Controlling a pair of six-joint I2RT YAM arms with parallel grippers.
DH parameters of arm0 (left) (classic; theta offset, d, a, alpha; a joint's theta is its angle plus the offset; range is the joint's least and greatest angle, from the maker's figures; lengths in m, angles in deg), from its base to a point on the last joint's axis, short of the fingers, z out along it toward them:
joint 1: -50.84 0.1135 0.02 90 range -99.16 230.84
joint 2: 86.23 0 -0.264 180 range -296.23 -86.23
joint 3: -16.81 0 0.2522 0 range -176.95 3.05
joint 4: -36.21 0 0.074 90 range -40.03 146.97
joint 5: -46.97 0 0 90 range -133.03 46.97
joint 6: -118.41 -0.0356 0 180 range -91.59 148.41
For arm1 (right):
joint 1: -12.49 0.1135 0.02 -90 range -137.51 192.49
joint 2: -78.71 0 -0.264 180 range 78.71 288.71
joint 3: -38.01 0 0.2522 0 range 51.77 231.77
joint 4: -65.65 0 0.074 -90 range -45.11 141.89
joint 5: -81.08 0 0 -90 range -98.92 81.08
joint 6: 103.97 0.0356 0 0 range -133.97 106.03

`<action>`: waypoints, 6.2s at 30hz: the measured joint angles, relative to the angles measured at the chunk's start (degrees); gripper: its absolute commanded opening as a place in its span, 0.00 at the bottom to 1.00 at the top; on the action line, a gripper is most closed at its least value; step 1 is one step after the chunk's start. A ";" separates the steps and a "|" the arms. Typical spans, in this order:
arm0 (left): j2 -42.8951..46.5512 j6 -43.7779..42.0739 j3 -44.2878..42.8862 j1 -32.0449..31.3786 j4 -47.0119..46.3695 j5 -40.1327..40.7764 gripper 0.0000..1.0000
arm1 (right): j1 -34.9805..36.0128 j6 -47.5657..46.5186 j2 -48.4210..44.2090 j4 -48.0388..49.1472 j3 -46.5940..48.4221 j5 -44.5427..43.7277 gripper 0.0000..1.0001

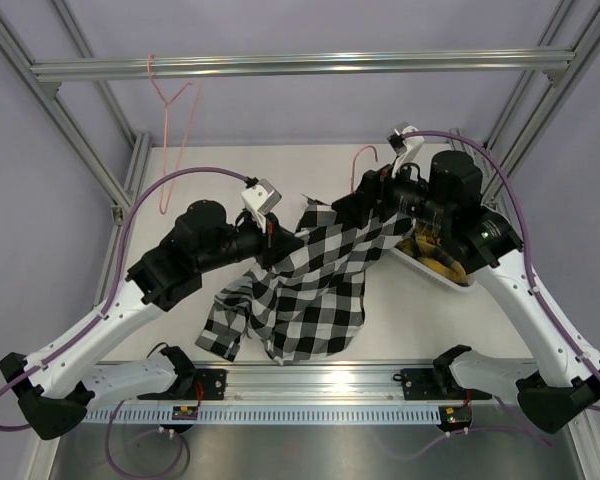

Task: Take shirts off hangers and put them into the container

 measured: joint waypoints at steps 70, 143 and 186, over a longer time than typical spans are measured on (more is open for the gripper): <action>-9.92 0.11 -12.00 0.83 14.80 0.09 0.00 | 6.62 -6.73 1.62 1.70 -6.93 -19.85 0.00; 9.07 0.28 -7.82 2.99 37.38 -0.66 0.00 | 11.54 -0.22 6.05 9.84 -4.33 -2.03 0.97; -10.47 -3.17 -22.99 40.46 18.91 13.05 0.00 | 11.52 0.61 -18.78 -2.56 -18.80 -14.53 0.99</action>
